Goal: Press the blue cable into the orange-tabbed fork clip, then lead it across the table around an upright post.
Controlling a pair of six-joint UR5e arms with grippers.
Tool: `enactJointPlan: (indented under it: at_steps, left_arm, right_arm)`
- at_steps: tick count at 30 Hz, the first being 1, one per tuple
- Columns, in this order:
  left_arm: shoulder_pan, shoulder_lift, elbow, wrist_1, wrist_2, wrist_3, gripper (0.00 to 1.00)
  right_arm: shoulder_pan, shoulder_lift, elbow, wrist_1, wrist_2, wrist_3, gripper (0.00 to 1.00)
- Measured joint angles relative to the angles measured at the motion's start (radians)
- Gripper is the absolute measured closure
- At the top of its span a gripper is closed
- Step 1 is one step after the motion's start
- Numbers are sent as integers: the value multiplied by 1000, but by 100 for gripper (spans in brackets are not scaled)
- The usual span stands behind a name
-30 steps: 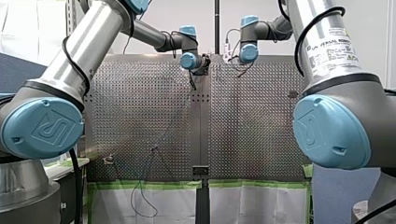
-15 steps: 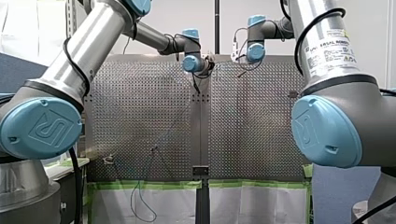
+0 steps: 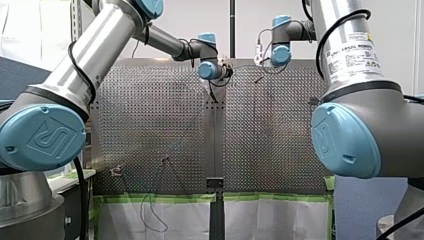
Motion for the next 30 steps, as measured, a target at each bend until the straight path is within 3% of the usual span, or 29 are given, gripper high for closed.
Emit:
enactJointPlan:
  at_steps: [6, 12, 25, 30]
  left_arm:
    - [4, 0, 0, 0, -1, 0, 100]
    - [6, -18, 0, 5, 3, -6, 100]
    - [20, -33, 0, 19, 15, -11, 100]
    - [20, -64, 0, 20, 27, -11, 100]
  right_arm:
    - [-21, 2, 0, 1, 0, 0, 100]
    - [-30, 12, 12, -1, 1, -3, 100]
    - [-31, 62, 35, -7, -1, 0, 100]
    - [-28, 93, 36, -8, -2, 1, 100]
